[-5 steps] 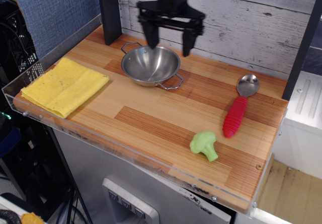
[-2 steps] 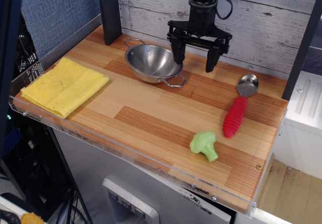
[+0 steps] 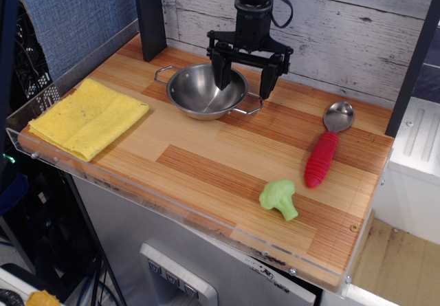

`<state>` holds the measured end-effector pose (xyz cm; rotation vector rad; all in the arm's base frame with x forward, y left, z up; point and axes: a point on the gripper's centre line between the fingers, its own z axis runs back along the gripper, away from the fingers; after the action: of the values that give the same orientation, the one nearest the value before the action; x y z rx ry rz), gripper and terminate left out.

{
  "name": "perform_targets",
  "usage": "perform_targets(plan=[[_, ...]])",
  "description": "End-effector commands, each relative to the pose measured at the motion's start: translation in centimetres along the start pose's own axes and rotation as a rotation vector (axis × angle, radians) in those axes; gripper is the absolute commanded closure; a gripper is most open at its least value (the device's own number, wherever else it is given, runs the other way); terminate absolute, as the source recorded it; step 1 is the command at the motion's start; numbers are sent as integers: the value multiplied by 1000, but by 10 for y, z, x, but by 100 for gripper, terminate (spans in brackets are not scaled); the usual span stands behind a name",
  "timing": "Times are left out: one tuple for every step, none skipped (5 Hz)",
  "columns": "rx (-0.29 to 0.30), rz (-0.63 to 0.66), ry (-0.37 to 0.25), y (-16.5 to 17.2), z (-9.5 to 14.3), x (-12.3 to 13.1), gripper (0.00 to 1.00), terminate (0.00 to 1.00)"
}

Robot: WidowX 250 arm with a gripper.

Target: Put the colander on top of the towel

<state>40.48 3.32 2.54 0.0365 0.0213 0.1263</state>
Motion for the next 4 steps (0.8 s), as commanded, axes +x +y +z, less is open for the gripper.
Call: perform_targets(plan=[[0, 3, -69, 1, 26, -1, 0, 0], [1, -10, -48, -6, 18, -4, 100, 0], [22, -42, -36, -11, 19, -5, 100, 0], [20, -60, -40, -12, 20, -7, 100, 0]])
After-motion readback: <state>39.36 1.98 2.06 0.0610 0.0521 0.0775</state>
